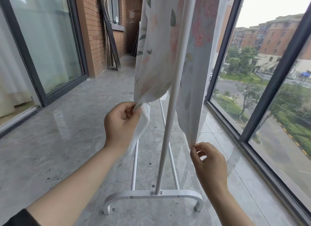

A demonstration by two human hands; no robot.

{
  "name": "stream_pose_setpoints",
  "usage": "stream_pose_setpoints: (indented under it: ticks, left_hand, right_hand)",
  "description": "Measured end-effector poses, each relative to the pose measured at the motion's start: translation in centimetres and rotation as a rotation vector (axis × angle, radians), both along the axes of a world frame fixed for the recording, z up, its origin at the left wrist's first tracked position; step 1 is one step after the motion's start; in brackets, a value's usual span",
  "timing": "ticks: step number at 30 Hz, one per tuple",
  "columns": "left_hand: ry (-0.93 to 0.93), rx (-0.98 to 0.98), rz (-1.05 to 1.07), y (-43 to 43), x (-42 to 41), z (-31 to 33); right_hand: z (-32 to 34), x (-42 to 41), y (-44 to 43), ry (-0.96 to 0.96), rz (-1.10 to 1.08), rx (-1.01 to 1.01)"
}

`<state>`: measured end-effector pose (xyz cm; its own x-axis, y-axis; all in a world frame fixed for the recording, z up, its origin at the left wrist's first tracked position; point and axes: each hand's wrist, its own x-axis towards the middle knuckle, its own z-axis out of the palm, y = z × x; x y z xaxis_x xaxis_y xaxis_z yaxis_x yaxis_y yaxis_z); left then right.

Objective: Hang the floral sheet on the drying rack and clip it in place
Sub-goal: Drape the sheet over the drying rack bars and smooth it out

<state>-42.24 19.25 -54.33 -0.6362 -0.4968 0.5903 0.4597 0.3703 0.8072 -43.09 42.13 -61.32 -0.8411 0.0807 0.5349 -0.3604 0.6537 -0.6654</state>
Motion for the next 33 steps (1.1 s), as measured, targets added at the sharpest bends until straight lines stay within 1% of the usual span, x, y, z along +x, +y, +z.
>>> stream_pose_setpoints:
  ticks: [5, 8, 16, 19, 22, 25, 28, 31, 33]
  left_hand:
    - [0.108, -0.043, -0.084, 1.2, 1.0, 3.5]
    - [0.15, -0.033, -0.133, 1.8, 1.4, 4.6]
    - [0.15, -0.046, -0.222, 2.4, 2.5, 3.9]
    - [0.04, -0.082, -0.255, 2.2, 2.1, 1.8]
    - [-0.152, -0.121, -0.194, 1.6, 1.7, -2.7]
    - [-0.362, -0.206, -0.127, 0.7, 1.7, -7.9]
    - [-0.517, -0.177, -0.153, 0.3, 1.5, -11.8]
    - [-0.681, -0.186, -0.181, 0.1, 0.7, -14.1]
    - [-0.745, -0.15, -0.241, 0.1, 0.2, -15.1]
  right_hand:
    - [-3.2, -0.5, -0.3, -0.061, -0.045, 0.044]
    - [-4.7, -0.7, -0.7, -0.105, -0.048, 0.056]
    - [-9.7, 0.7, -1.6, -0.371, -0.057, 0.164]
    - [-10.3, 1.2, -1.9, -0.437, -0.055, 0.182]
    - [-10.4, 1.8, -2.2, -0.397, -0.062, 0.122]
    - [-10.3, 2.3, -2.4, -0.357, -0.045, 0.066]
    - [-10.3, 2.7, -2.6, -0.356, -0.018, 0.014]
    - [-10.5, 3.0, -2.7, -0.377, 0.0, -0.007]
    - [-10.5, 3.1, -2.7, -0.375, 0.004, -0.02]
